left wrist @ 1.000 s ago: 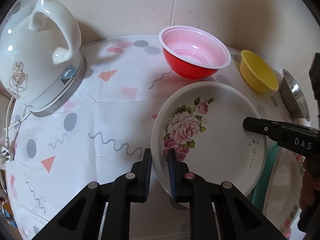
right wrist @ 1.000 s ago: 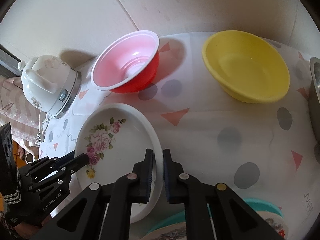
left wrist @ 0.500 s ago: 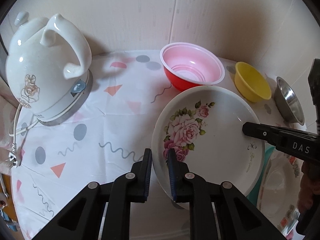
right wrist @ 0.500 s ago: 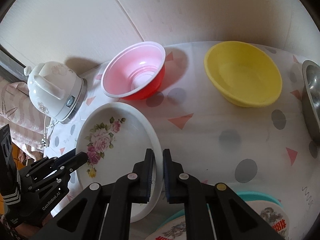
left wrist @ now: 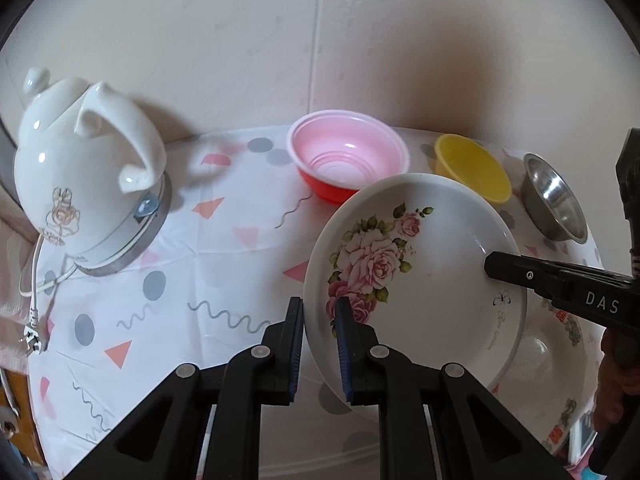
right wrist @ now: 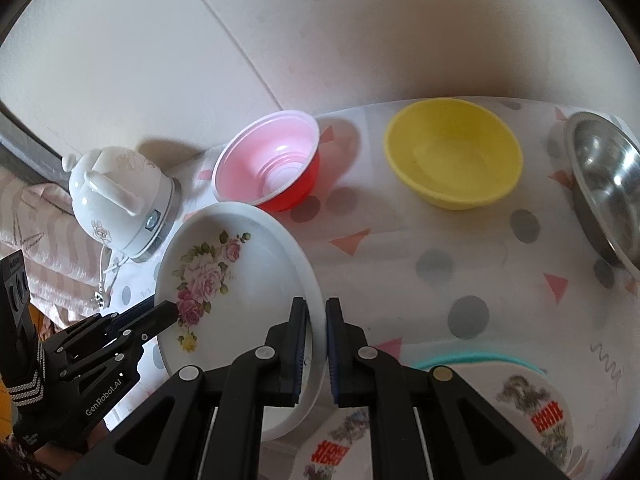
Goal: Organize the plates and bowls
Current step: 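Carry the rose bowl onto the dragon-pattern plate with the left gripper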
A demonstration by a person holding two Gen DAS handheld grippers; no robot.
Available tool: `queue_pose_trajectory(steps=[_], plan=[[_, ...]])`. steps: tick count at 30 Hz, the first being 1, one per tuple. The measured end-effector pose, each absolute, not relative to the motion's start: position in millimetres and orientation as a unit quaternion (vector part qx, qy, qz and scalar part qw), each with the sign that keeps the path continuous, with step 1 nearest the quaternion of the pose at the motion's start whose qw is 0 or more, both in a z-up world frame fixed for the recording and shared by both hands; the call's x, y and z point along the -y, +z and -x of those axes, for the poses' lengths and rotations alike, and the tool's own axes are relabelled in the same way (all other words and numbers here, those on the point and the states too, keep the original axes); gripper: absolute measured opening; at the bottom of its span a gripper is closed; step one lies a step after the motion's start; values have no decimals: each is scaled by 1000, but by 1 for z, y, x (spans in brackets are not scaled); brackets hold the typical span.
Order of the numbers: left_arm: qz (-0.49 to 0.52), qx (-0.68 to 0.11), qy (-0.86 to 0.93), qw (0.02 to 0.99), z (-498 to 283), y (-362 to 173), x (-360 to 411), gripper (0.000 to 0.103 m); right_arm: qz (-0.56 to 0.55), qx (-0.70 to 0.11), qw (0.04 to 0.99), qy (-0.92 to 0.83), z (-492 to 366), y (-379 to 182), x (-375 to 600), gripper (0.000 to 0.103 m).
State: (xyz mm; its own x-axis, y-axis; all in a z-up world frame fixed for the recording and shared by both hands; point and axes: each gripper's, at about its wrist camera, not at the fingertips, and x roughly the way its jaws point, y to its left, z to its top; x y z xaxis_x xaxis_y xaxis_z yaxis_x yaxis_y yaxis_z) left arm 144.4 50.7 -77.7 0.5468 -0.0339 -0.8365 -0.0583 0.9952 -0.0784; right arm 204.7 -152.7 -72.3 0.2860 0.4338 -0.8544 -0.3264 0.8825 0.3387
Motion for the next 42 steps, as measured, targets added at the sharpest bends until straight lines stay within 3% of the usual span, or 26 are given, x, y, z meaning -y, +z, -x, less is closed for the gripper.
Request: queue_pose_trajectory(steps=[21,42], plan=[[-31,-469,-116,875,-128,-75,45,16,-137,-513,836,136,-135,-49,249,10],[-96,-518,-160,835,-118,-119,112,16,-214,-536,814,71,-90,-90,324,10]])
